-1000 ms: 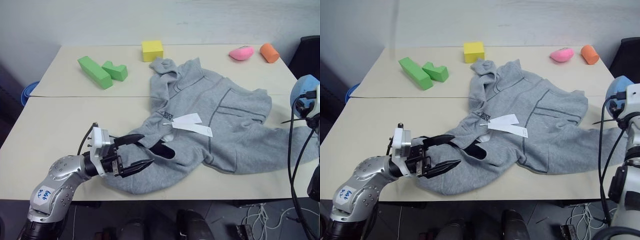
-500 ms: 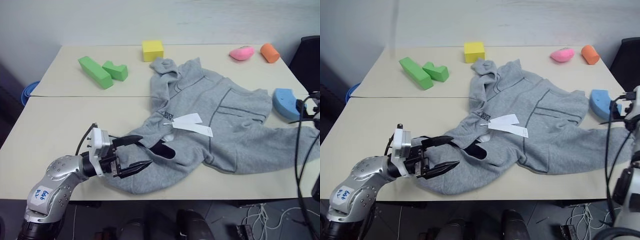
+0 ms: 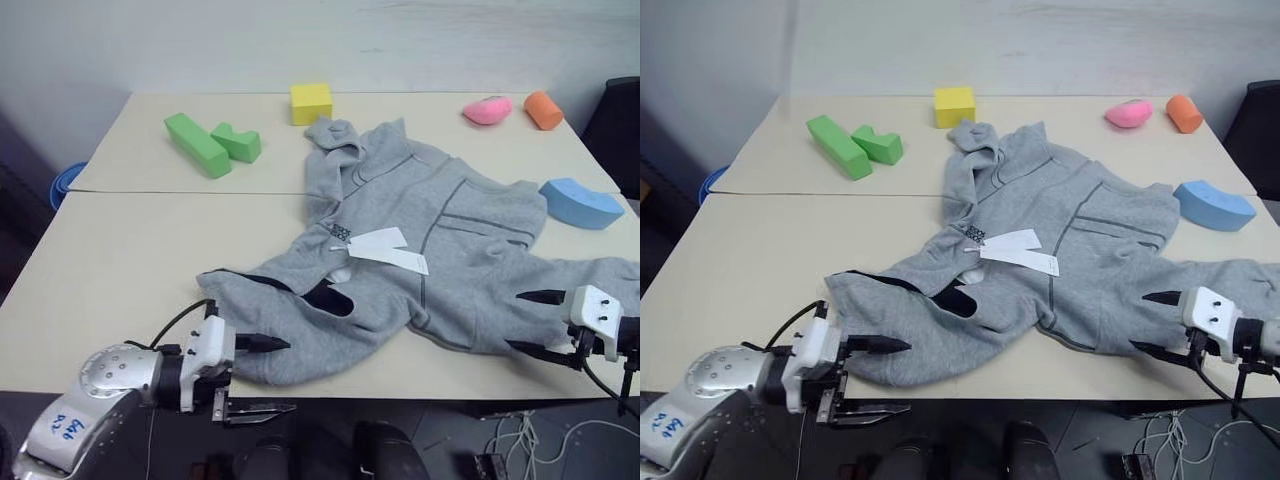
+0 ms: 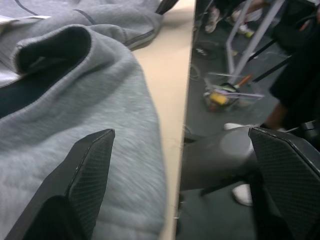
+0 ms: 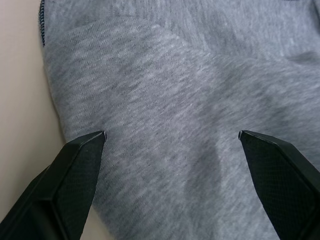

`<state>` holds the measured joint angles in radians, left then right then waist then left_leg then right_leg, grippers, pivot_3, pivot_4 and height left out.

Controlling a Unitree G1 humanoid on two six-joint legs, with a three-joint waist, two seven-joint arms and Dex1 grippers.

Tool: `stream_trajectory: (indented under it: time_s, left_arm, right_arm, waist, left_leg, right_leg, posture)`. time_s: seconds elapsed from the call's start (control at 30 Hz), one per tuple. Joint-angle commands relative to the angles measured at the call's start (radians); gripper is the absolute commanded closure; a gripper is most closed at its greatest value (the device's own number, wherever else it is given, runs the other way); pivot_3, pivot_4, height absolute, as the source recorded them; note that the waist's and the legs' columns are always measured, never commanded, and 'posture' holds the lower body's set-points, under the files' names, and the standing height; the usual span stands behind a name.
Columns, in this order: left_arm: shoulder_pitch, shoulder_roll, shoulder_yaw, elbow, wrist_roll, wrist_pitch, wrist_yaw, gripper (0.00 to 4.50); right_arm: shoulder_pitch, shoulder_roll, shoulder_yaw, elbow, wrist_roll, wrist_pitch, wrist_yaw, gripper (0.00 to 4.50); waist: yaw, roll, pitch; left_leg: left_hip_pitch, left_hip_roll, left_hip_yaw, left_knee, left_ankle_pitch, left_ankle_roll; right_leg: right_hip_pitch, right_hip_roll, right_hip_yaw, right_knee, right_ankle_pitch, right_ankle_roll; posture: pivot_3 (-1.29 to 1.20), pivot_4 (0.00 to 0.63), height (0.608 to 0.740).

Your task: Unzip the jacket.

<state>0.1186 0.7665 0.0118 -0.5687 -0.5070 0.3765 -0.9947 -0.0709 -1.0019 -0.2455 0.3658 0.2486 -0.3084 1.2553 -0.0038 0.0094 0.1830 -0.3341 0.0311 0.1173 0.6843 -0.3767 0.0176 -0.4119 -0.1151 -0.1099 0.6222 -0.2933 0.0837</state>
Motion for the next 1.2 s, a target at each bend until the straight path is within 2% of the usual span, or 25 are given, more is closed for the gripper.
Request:
stream_trajectory:
  time_s: [0.03, 0.1, 0.17, 0.27, 0.3, 0.33, 0.4, 0.53, 0.63, 0.9, 1.07, 1.2]
  left_arm:
    - [-0.017, -0.008, -0.083, 0.028, 0.129, -0.068, 0.033, 0.00]
    - [-0.031, -0.022, -0.104, 0.043, 0.156, -0.060, 0.060, 0.00]
    - [-0.048, -0.032, -0.112, 0.060, 0.178, -0.063, 0.077, 0.39]
    - [-0.049, -0.013, -0.115, 0.091, 0.200, -0.094, 0.049, 1.18]
    - [-0.046, -0.008, -0.109, 0.107, 0.213, -0.112, 0.048, 1.59]
    - [-0.044, -0.010, -0.098, 0.120, 0.215, -0.118, 0.053, 1.72]
    - [-0.046, -0.016, -0.081, 0.137, 0.210, -0.120, 0.061, 2.34]
    - [-0.047, -0.010, -0.028, 0.181, 0.180, -0.130, 0.046, 3.58]
    - [-0.041, 0.020, 0.036, 0.249, 0.166, -0.162, 0.007, 4.48]
    - [-0.040, 0.090, 0.223, 0.547, 0.157, -0.324, -0.067, 4.48]
    - [-0.094, 0.141, 0.305, 0.772, 0.169, -0.428, -0.100, 4.48]
    - [-0.223, 0.190, 0.310, 0.974, 0.243, -0.530, -0.046, 4.48]
  right_arm:
    - [-0.023, 0.022, 0.020, 0.027, -0.037, -0.002, -0.051, 0.04]
    - [-0.045, 0.031, 0.044, 0.061, -0.062, 0.002, -0.063, 0.42]
    - [-0.058, 0.036, 0.059, 0.079, -0.075, -0.002, -0.073, 0.94]
    - [-0.051, 0.041, 0.079, 0.047, -0.053, 0.038, -0.043, 1.91]
    - [-0.042, 0.042, 0.082, 0.031, -0.042, 0.052, -0.034, 2.31]
    - [-0.034, 0.044, 0.083, 0.017, -0.033, 0.058, -0.029, 2.45]
    - [-0.020, 0.045, 0.082, -0.013, -0.016, 0.078, -0.021, 3.10]
    - [0.023, 0.055, 0.092, -0.169, 0.061, 0.197, 0.004, 4.42]
    - [0.052, 0.068, 0.116, -0.340, 0.145, 0.338, 0.012, 4.50]
    - [0.050, 0.115, 0.214, -0.640, 0.244, 0.543, -0.004, 4.50]
    - [-0.015, 0.195, 0.349, -0.852, 0.321, 0.715, -0.062, 4.50]
    - [-0.096, 0.332, 0.487, -0.929, 0.337, 0.815, -0.154, 4.50]
  waist:
    - [-0.001, 0.000, 0.000]
    - [0.000, 0.000, 0.000]
    - [0.001, -0.001, 0.000]
    - [0.001, -0.002, -0.001]
    - [0.001, -0.003, -0.001]
    - [0.000, -0.003, -0.001]
    - [0.000, -0.003, -0.001]
    - [0.000, -0.004, -0.002]
    - [-0.001, -0.004, -0.002]
    - [0.000, -0.004, -0.001]
    - [-0.006, -0.004, -0.001]
    - [-0.002, -0.008, -0.002]
  left_leg:
    - [0.000, 0.000, 0.000, 0.000, 0.000, 0.000]
    - [0.000, 0.000, 0.001, 0.000, 0.000, 0.000]
    - [0.000, 0.000, 0.001, 0.000, 0.000, 0.000]
    - [0.000, 0.000, 0.000, 0.000, 0.000, 0.001]
    - [0.000, 0.001, 0.000, 0.000, 0.000, 0.001]
    - [0.000, 0.001, 0.000, 0.000, 0.000, 0.001]
    - [0.000, 0.001, 0.000, 0.000, 0.000, 0.001]
    - [0.000, 0.002, 0.000, 0.000, 0.000, 0.000]
    - [0.000, 0.002, 0.000, 0.000, 0.000, 0.000]
    - [-0.001, 0.002, -0.001, 0.000, -0.001, 0.000]
    - [-0.001, 0.004, -0.001, 0.000, -0.001, -0.002]
    - [-0.002, 0.004, -0.002, 0.000, -0.002, -0.002]
  right_leg:
    - [0.000, 0.000, 0.000, 0.000, 0.000, 0.000]
    - [-0.001, 0.001, 0.000, 0.000, 0.000, -0.001]
    - [-0.001, 0.001, 0.000, 0.000, 0.000, -0.001]
    - [0.000, 0.000, 0.000, 0.000, 0.000, -0.001]
    - [0.000, 0.000, -0.001, 0.000, 0.000, -0.001]
    - [0.000, 0.000, -0.001, 0.000, 0.000, -0.001]
    - [0.000, 0.000, -0.001, 0.000, 0.000, -0.001]
    - [0.000, 0.000, -0.001, 0.001, 0.000, -0.001]
    - [-0.001, 0.000, -0.001, 0.001, -0.001, -0.001]
    - [-0.002, -0.001, -0.003, 0.002, -0.001, -0.002]
    - [-0.004, -0.001, -0.005, 0.004, -0.002, -0.004]
    - [-0.005, -0.001, -0.006, 0.004, -0.003, -0.005]
  posture:
    - [0.00, 0.150, 0.740]
    - [0.00, 0.150, 0.740]
    - [0.00, 0.150, 0.740]
    - [0.00, 0.150, 0.740]
    - [0.00, 0.150, 0.740]
    - [0.00, 0.150, 0.740]
    - [0.00, 0.150, 0.740]
    - [0.00, 0.150, 0.740]
    - [0.00, 0.150, 0.740]
    - [0.00, 0.150, 0.740]
    - [0.00, 0.150, 0.740]
    - [0.00, 0.150, 0.740]
